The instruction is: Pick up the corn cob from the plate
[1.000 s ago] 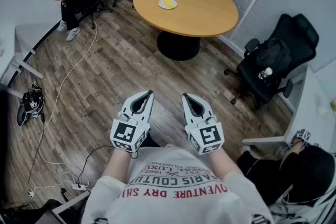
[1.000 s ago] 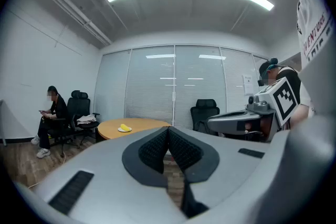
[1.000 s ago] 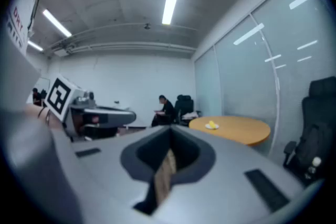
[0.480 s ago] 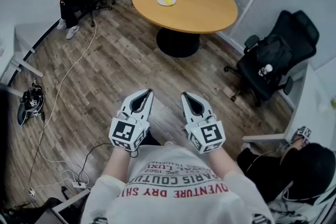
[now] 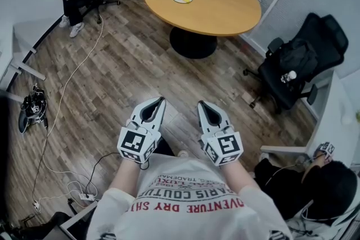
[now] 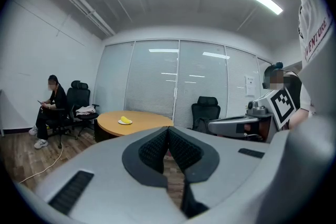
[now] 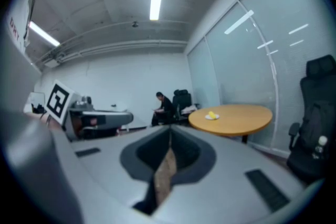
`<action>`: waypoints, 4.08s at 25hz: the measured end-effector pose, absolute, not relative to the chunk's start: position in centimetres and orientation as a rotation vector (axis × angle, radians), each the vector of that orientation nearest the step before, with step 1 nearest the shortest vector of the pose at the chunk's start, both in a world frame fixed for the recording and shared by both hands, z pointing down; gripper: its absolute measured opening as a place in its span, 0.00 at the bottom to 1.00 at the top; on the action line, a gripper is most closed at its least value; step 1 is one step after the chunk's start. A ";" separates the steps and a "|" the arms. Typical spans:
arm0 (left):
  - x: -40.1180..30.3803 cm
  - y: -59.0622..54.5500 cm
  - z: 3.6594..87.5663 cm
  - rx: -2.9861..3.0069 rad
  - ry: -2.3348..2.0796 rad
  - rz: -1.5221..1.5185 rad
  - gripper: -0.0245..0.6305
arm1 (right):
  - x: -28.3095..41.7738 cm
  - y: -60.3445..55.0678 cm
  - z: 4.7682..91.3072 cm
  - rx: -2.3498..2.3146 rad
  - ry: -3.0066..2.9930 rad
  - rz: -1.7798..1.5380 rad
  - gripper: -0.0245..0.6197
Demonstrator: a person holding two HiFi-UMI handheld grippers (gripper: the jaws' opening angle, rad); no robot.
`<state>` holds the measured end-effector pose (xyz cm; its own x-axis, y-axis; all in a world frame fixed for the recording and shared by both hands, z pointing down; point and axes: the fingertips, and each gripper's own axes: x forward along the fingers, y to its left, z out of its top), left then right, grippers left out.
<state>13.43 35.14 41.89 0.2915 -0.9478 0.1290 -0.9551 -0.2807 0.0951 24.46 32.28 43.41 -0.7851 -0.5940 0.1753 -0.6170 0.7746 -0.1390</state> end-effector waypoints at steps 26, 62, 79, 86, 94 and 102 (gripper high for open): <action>-11.1 16.5 41.1 2.414 -1.729 0.034 0.09 | 2.5 12.8 43.3 1.123 -2.754 0.367 0.08; -12.6 -28.9 44.2 2.467 -1.604 0.151 0.09 | 0.0 -31.4 47.9 1.156 -2.650 0.440 0.08; -16.8 -43.9 52.0 2.659 -1.100 0.297 0.09 | -5.0 -40.6 61.6 1.193 -2.165 0.703 0.40; -18.0 -46.1 55.3 2.662 -0.978 0.335 0.09 | -5.6 -42.5 68.0 1.068 -1.950 0.683 0.45; -18.8 -46.8 57.5 2.640 -0.923 0.361 0.09 | -6.0 -42.6 71.9 0.954 -1.783 0.672 0.45; -19.5 -47.3 57.9 2.626 -0.928 0.372 0.09 | -5.9 -42.5 72.5 0.968 -1.860 0.709 0.45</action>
<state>-19.54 -47.28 57.93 0.7536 -0.5575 0.3483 -0.6437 -0.7333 0.2188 -5.93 -42.53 72.55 -0.2937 -0.3315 0.8966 -0.8440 0.5303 -0.0804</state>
